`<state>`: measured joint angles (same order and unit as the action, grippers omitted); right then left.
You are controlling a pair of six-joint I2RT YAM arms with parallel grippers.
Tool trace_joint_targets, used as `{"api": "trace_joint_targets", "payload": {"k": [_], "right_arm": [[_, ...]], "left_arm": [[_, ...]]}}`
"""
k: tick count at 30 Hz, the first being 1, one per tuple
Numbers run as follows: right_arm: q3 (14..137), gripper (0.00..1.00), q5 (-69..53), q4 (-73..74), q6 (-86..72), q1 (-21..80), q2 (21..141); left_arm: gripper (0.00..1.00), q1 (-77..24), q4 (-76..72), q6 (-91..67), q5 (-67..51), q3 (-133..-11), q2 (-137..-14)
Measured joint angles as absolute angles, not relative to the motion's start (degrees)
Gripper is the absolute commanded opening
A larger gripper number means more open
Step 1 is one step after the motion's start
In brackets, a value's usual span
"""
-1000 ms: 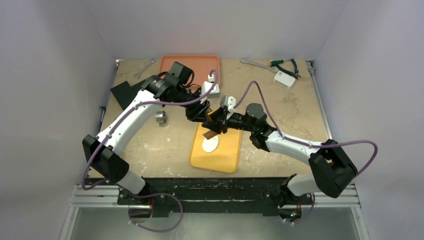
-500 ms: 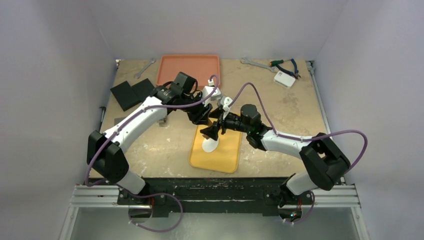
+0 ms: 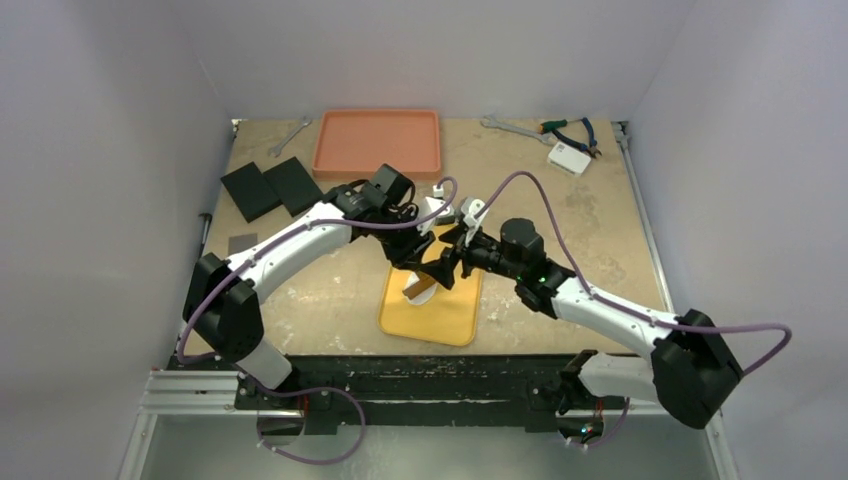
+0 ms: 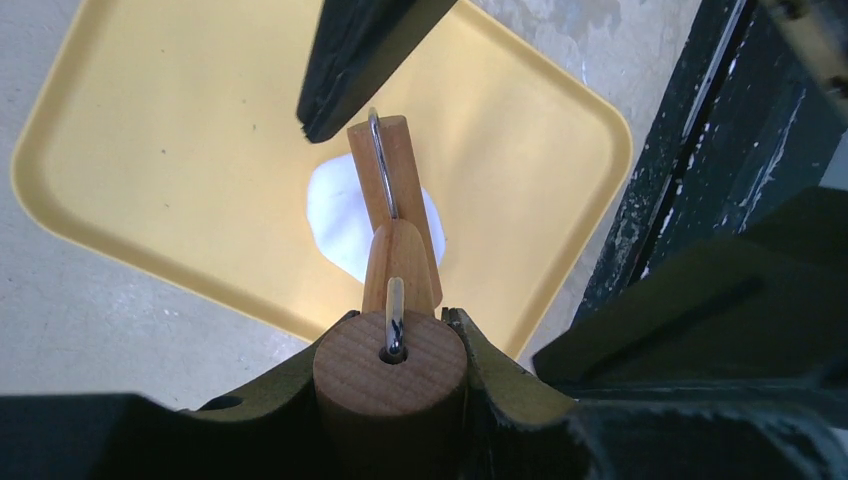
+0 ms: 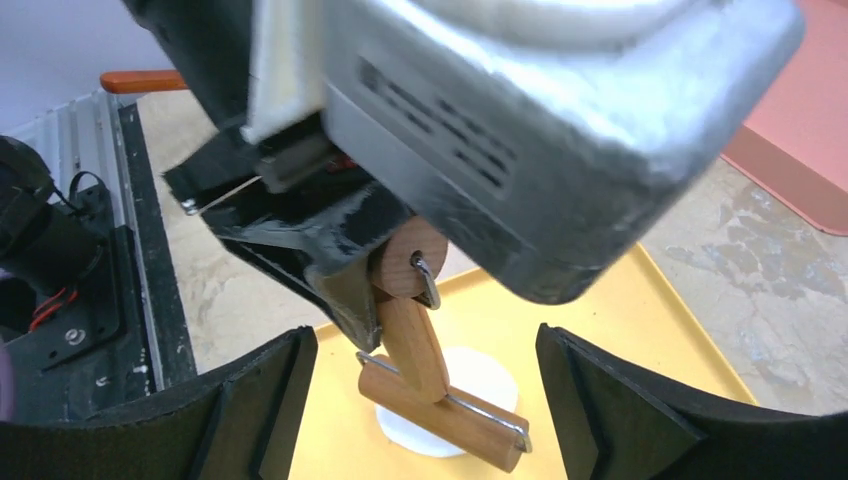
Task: Roll out the dumpling wrappers from the dough
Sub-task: Flatten out the dough on the work surface.
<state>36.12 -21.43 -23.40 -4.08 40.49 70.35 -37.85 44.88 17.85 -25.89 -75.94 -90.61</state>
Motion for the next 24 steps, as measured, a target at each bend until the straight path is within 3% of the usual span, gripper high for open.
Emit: {"api": "trace_joint_targets", "payload": {"k": [8, 13, 24], "right_arm": [[27.7, 0.88, -18.6, -18.0, -6.2, 40.5, 58.3], [28.3, 0.70, -11.8, -12.4, -12.5, 40.6, 60.6], [32.2, 0.49, 8.1, 2.2, -32.7, 40.5, 72.8]], "left_arm": [[0.00, -40.3, 45.9, 18.1, -22.0, -76.6, -91.9], [0.00, -40.6, 45.2, 18.0, -20.0, -77.8, -92.0], [0.00, -42.7, 44.3, 17.7, -18.3, -78.9, -94.2]]}}
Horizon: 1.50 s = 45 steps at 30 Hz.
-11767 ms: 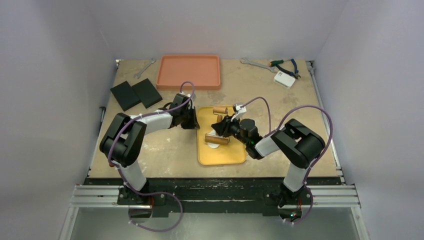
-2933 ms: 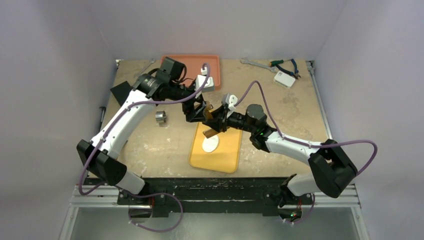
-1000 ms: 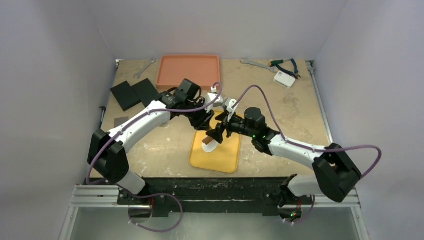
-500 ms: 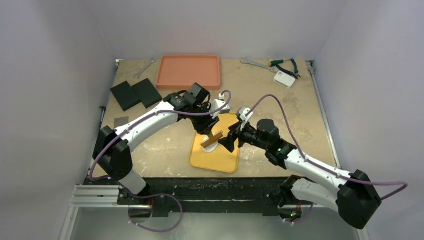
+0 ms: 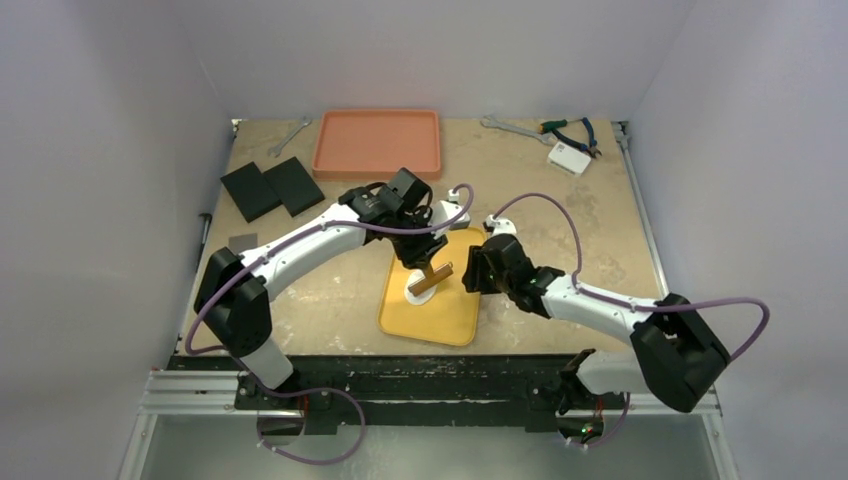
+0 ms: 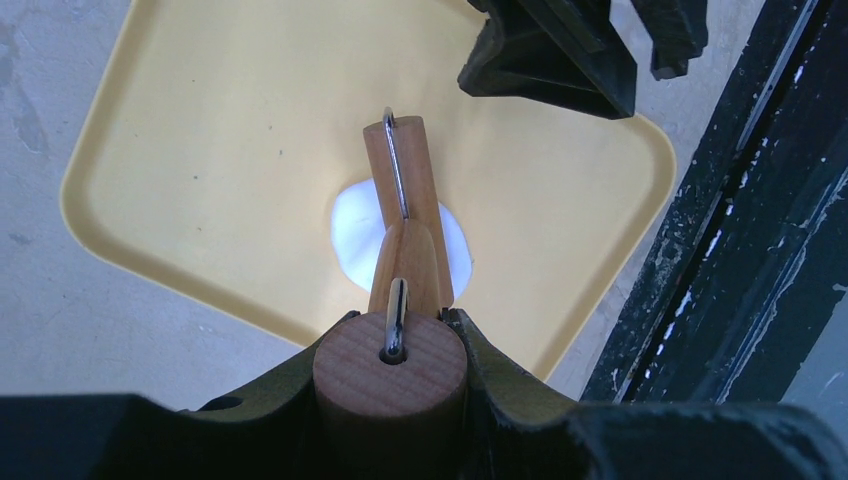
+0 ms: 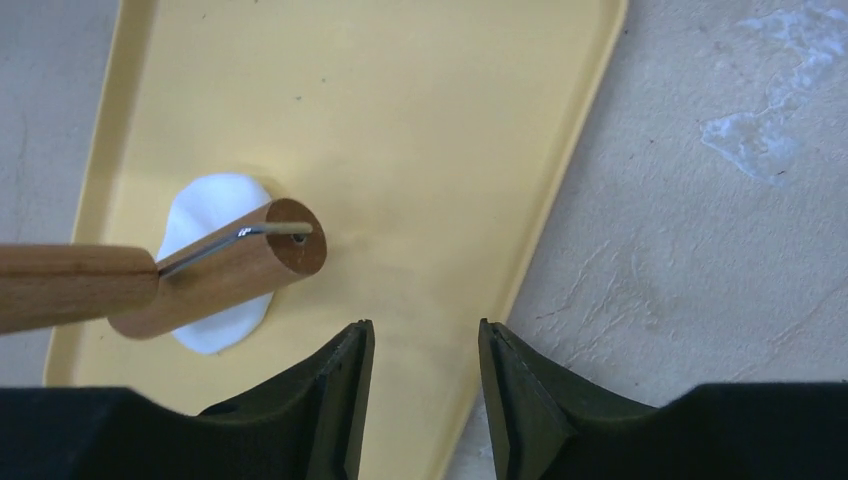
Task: Roll out the dumpling wrappers from the dough
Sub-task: Flatten out the dough on the work surface.
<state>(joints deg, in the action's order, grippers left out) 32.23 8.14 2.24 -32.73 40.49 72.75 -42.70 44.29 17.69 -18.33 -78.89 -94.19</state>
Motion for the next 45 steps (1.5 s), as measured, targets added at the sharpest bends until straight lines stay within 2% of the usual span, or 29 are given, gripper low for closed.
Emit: {"api": "trace_joint_targets", "payload": {"k": [14, 20, 27, 33, 39, 42, 45], "right_arm": [[34.9, 0.19, 14.3, -5.4, -37.1, 40.5, 85.0], [35.5, 0.23, 15.1, -6.4, -36.4, 40.5, 86.0], [40.3, 0.43, 16.5, 2.7, -33.9, 40.5, 84.2], [41.4, 0.50, 19.1, 7.3, -34.1, 39.2, 76.6], [41.0, 0.49, 19.3, 8.2, -35.4, 36.8, 80.0], [40.3, 0.40, 18.0, 7.8, -35.7, 36.7, 84.3], [40.1, 0.27, 17.1, 5.8, -35.8, 36.7, 86.3]], "left_arm": [[0.00, -46.9, 44.2, 18.6, -10.1, -80.1, -94.8], [0.00, -46.7, 44.4, 19.9, -4.3, -81.5, -94.8], [0.00, -46.6, 45.2, 20.1, -5.4, -83.3, -94.8], [0.00, -46.6, 46.7, 20.3, -7.7, -85.7, -94.8], [0.00, -46.6, 47.9, 20.6, -10.3, -85.8, -95.7], [0.00, -46.6, 48.3, 20.7, -11.2, -85.6, -96.7], [0.00, -46.6, 49.1, 20.8, -12.0, -85.5, -97.4]]}}
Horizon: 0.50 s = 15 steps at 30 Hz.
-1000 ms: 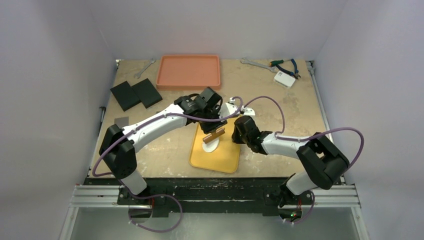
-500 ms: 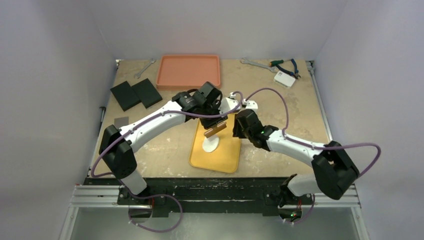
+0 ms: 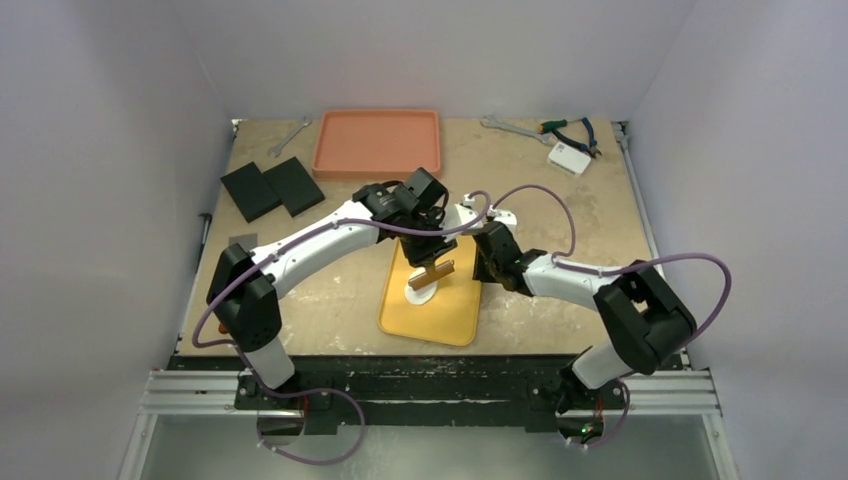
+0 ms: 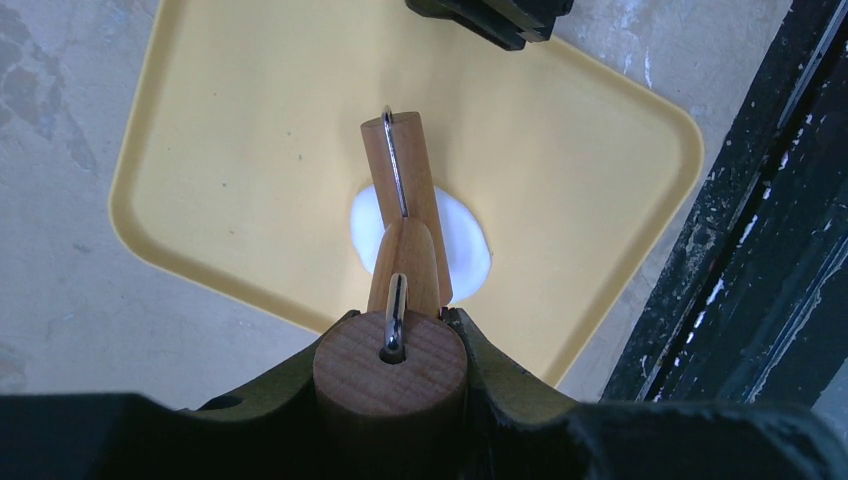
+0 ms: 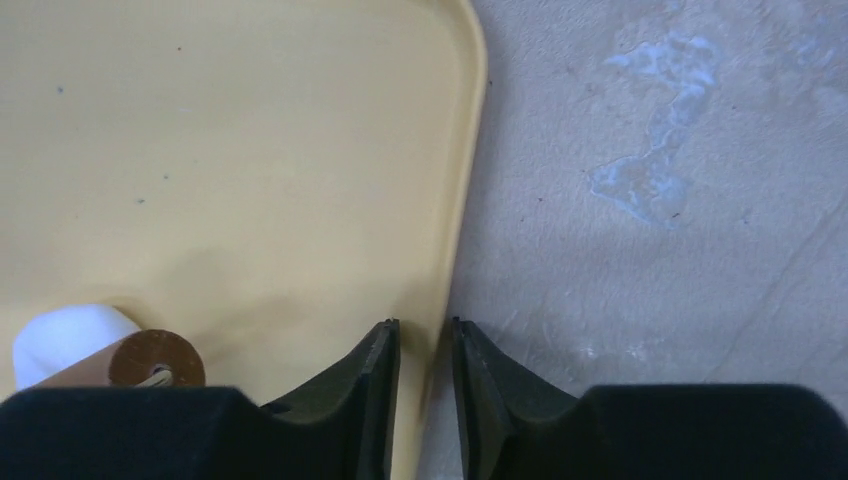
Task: Roll out the dumpling wrappers from the dough
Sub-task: Flatten out the dough on the work surface.
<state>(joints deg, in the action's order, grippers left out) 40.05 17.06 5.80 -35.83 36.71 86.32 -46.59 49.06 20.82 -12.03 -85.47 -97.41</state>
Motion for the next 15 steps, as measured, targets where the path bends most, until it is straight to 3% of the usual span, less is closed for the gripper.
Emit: {"api": "trace_joint_targets", "payload": {"k": [6, 15], "right_arm": [[40.5, 0.01, 16.8, 3.0, -35.5, 36.4, 88.1], [41.6, 0.00, 16.0, 1.2, -34.1, 35.5, 89.5]], "left_arm": [[0.00, -46.6, 49.1, 22.1, -12.1, -84.6, -97.8], [0.00, -47.5, 45.3, 21.5, -8.3, -82.4, -97.9]]}}
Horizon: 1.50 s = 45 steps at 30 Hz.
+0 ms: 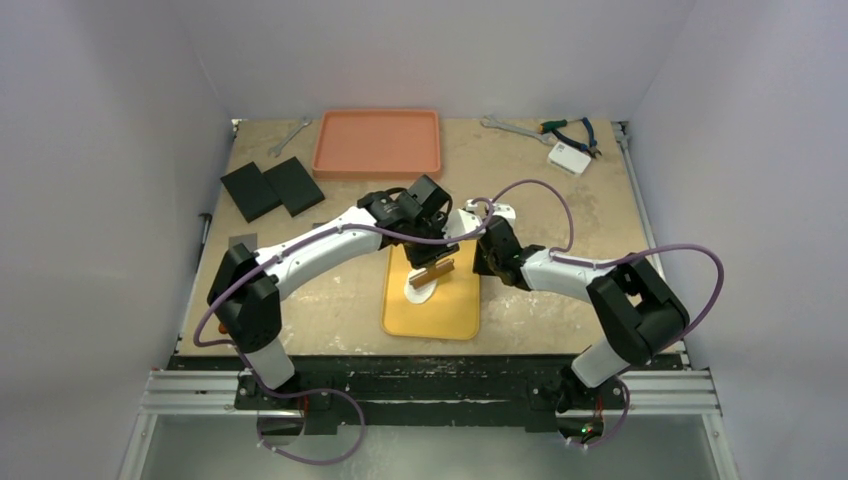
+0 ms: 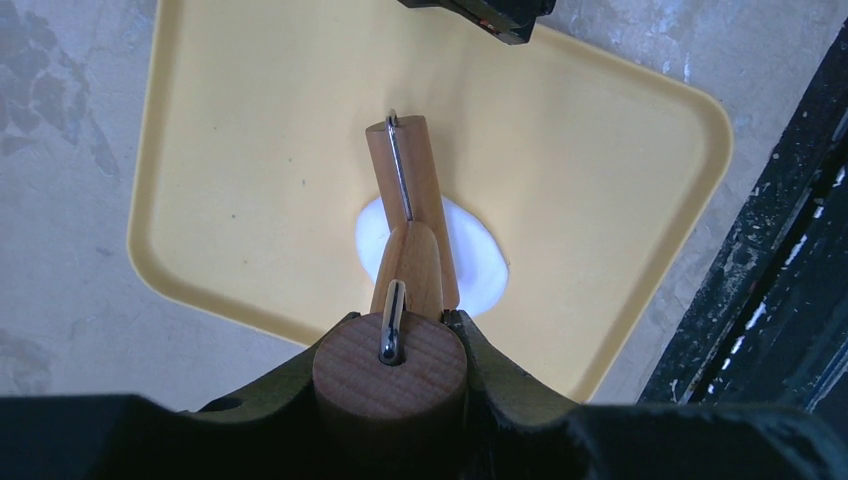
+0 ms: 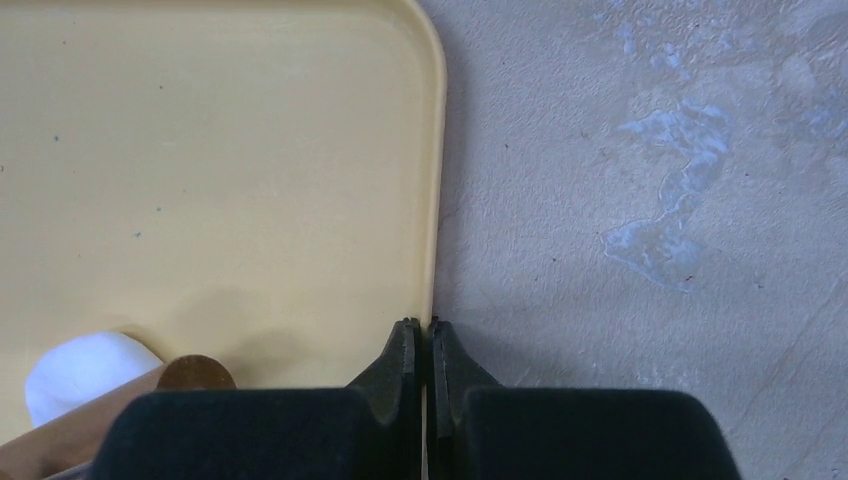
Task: Roll out the dumpling wrappers from the dough
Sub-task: Flatten out the dough on the work surface.
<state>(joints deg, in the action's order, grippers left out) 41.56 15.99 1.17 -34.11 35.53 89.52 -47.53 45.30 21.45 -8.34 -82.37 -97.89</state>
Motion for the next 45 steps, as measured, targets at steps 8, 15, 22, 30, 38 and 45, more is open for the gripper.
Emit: {"api": "trace_joint_targets", "payload": {"k": [8, 15, 22, 30, 38, 45], "right_arm": [[41.6, 0.00, 15.5, 0.7, -33.6, 35.1, 89.6], [41.5, 0.00, 15.4, 0.6, -33.6, 35.0, 89.6], [41.4, 0.00, 15.2, 0.5, -33.5, 34.9, 89.6], [41.1, 0.00, 15.0, 0.0, -33.5, 34.8, 89.5], [41.1, 0.00, 15.0, -0.1, -33.4, 34.8, 89.5], [41.1, 0.00, 15.0, -0.1, -33.4, 34.9, 89.5]], "left_arm": [[0.00, -48.3, 44.0, 22.6, -3.3, -82.4, -97.6], [0.00, -48.6, 42.2, 22.2, -4.3, -81.1, -97.4], [0.00, -48.8, 41.1, 21.6, -6.6, -80.1, -97.3], [0.00, -48.7, 40.4, 22.1, -9.5, -79.6, -97.5], [0.00, -48.7, 41.5, 23.4, -11.7, -79.6, -97.4], [0.00, -48.1, 41.0, 23.7, -11.2, -79.6, -97.4]]}}
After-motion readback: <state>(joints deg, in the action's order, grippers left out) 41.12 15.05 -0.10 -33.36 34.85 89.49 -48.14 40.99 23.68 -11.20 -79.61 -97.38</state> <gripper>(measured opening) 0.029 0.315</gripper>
